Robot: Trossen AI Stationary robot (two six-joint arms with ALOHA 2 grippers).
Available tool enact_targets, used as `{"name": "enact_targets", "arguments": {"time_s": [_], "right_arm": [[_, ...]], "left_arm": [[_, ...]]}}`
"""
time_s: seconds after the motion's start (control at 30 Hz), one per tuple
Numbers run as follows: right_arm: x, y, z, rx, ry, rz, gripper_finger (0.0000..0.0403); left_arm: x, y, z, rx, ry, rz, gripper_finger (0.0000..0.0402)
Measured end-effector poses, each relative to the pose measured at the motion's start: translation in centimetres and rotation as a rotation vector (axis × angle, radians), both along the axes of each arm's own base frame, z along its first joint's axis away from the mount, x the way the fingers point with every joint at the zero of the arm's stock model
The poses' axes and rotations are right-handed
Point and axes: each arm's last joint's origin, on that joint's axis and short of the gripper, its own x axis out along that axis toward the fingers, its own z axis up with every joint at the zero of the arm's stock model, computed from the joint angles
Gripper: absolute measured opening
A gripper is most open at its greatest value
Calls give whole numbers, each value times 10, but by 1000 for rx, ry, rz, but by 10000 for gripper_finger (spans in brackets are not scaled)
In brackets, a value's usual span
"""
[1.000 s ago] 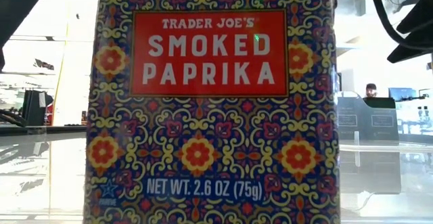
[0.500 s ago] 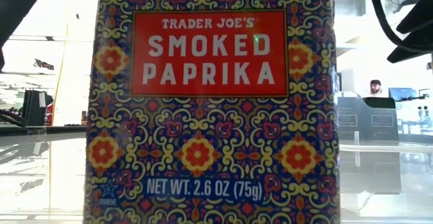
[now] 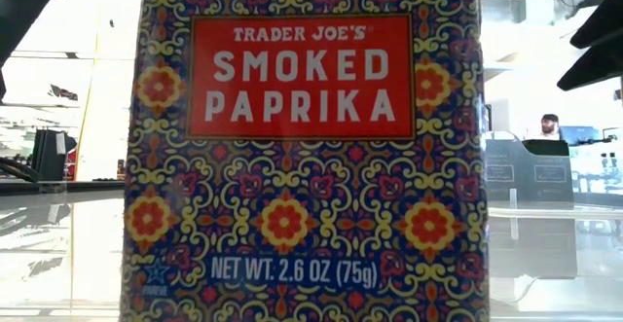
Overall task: Sort spices by type
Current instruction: Put the green spice bottle into the gray bin
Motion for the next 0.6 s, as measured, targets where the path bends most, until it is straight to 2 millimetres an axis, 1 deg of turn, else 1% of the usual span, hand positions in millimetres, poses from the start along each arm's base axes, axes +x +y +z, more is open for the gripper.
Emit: {"name": "enact_targets", "arguments": {"time_s": [0.07,0.13,0.2,0.3,0.37,0.47,0.6], "right_arm": [[0,0,0,0,0,0,372],[0,0,0,-1,0,0,372],[0,0,0,-2,2,0,372],[0,0,0,-2,2,0,372],[0,0,0,-2,2,0,372],[0,0,0,-3,3,0,372],[0,0,0,-3,3,0,372]], "left_arm": [[-6,3,16,11,12,58,194],[-13,7,26,53,19,114,194],[-27,12,35,85,38,172,194],[-51,22,51,81,74,247,194],[-67,27,61,88,66,276,194],[-93,36,68,89,56,329,194],[-127,53,66,5,-32,430,194]]}}
